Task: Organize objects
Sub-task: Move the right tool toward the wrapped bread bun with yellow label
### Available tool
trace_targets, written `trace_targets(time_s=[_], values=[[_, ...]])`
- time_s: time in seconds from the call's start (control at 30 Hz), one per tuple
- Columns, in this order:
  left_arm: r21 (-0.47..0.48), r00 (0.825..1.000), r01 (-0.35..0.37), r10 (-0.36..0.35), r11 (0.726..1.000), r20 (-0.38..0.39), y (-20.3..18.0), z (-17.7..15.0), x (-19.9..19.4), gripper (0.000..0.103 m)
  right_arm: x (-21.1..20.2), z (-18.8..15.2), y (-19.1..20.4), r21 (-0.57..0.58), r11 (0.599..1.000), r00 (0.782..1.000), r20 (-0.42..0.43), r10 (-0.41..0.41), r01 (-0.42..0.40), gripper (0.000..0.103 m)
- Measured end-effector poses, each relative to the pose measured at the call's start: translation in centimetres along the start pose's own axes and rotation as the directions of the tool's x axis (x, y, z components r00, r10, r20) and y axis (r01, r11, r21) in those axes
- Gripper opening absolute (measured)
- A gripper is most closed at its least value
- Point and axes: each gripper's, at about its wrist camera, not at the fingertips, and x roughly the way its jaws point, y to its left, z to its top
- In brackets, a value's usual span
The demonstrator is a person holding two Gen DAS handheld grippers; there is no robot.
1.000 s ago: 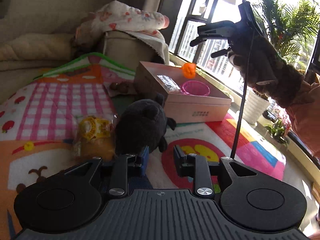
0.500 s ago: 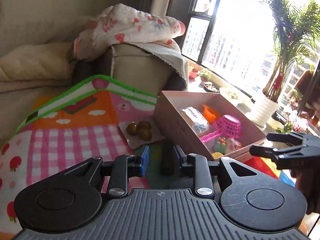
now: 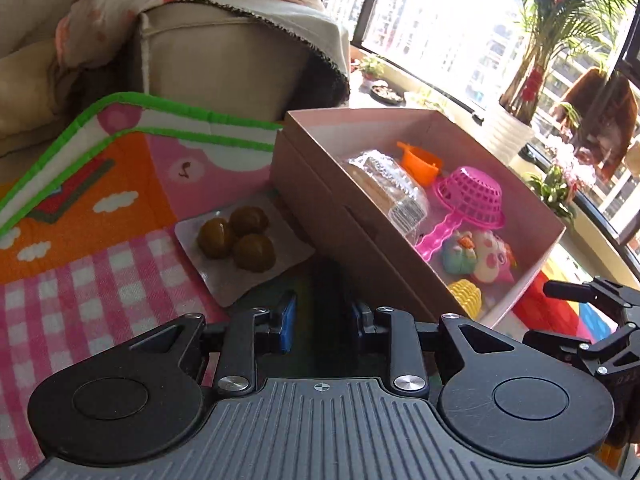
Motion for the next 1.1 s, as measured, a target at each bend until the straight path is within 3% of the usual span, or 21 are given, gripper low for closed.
trace_targets(time_s=[0.03, 0.2, 0.3, 0.37, 0.43, 0.57, 0.7, 0.83, 0.97, 1.03, 1.1], values=[[-0.003, 1.0, -0.007, 0.007, 1.0, -0.009, -0.1, 0.0, 0.2, 0.042, 0.0, 0.0, 0.0, -0.002, 1.0, 1.0, -0.001, 0.002, -0.002, 0.101], [0.03, 0.998, -0.063, 0.064, 0.998, -0.027, -0.9, 0.5, 1.2, 0.042, -0.1, -0.1, 0.0, 0.007, 1.0, 1.0, 0.011, -0.008, 0.007, 0.101], [0.062, 0.994, -0.101, 0.103, 0.993, -0.036, -1.7, 0.5, 1.1, 0.036, 0.0, 0.0, -0.1, 0.015, 1.0, 1.0, 0.009, -0.017, 0.017, 0.101], [0.051, 0.994, -0.105, 0.107, 0.993, -0.034, -1.8, 0.2, 0.8, 0.022, 0.0, -0.1, -0.1, 0.016, 1.0, 1.0, 0.007, -0.023, 0.023, 0.102], [0.027, 0.993, -0.111, 0.111, 0.993, -0.03, -1.9, -0.4, 0.1, 0.022, -0.1, -0.1, 0.1, 0.011, 0.999, 0.999, 0.013, -0.032, 0.032, 0.103], [-0.057, 0.995, -0.083, 0.086, 0.995, 0.047, -1.2, -2.1, -3.5, 0.022, -0.3, -0.2, 0.5, -0.013, 0.999, 0.998, 0.029, -0.051, 0.052, 0.103], [-0.158, 0.981, -0.062, 0.09, 0.985, 0.174, 0.0, -4.9, -9.4, 0.022, -1.0, -0.6, 1.9, -0.084, 0.994, 0.997, 0.036, -0.066, 0.069, 0.103], [-0.241, 0.956, -0.1, 0.16, 0.965, 0.247, 0.9, -9.4, -14.5, 0.022, -2.6, -1.9, 5.4, -0.176, 0.984, 0.999, 0.013, 0.04, -0.037, 0.103], [-0.363, 0.931, -0.142, 0.249, 0.921, 0.268, 2.9, -13.6, -17.8, 0.022, -5.2, -2.8, 11.6, -0.321, 0.93, 0.98, 0.027, 0.196, -0.178, 0.103], [-0.412, 0.924, -0.152, 0.278, 0.898, 0.264, 3.9, -15.1, -18.8, 0.022, -6.1, -3.0, 15.1, -0.366, 0.877, 0.945, -0.022, 0.327, -0.313, 0.101], [-0.439, 0.923, -0.146, 0.282, 0.887, 0.263, 4.6, -16.2, -19.2, 0.022, -6.0, -3.2, 18.3, -0.37, 0.814, 0.892, -0.119, 0.437, -0.448, 0.097]])
